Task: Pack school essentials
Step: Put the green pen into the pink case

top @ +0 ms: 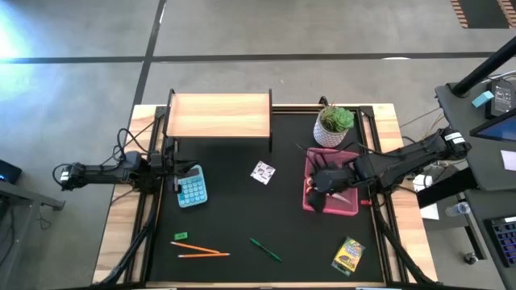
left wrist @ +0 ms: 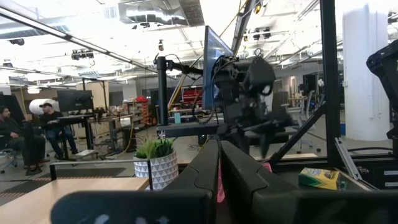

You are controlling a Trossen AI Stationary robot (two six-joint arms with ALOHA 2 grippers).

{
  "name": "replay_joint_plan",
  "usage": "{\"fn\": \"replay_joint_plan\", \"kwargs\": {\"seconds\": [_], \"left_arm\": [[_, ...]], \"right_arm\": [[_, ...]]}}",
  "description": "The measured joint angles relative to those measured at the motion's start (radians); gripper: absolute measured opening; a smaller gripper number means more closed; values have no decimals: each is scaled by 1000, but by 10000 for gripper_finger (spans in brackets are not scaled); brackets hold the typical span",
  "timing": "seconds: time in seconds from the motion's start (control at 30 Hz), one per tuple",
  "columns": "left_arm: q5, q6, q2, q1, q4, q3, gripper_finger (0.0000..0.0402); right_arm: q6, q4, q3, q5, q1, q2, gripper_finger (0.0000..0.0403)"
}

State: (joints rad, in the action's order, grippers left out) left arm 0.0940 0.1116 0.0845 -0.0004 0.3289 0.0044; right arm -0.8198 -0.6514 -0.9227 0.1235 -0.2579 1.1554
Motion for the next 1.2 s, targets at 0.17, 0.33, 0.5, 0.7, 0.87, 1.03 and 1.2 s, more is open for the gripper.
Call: {"fn": "replay_joint_plan", "kwargs": {"seconds": [0.17, 0.33, 0.5, 0.7, 0.87, 1.03, 1.2], "left_arm": [[0, 0, 0, 0, 0, 0, 0], [0, 0, 0, 0, 0, 0, 0], [0, 0, 0, 0, 0, 0, 0], [0, 0, 0, 0, 0, 0, 0], [0, 0, 0, 0, 0, 0, 0], [0, 0, 0, 0, 0, 0, 0], [0, 0, 0, 0, 0, 0, 0]], "right_arm": [[-27, 237, 0, 0, -28, 78, 194], [-128, 285, -55, 0, -59, 223, 194], [-165, 269, -192, -2, -89, 382, 193], [-132, 37, -425, -3, -117, 586, 184], [-98, -76, -583, -54, -140, 716, 175], [-93, -75, -651, -54, -185, 757, 171], [-209, -70, -700, -53, -227, 819, 171]]}}
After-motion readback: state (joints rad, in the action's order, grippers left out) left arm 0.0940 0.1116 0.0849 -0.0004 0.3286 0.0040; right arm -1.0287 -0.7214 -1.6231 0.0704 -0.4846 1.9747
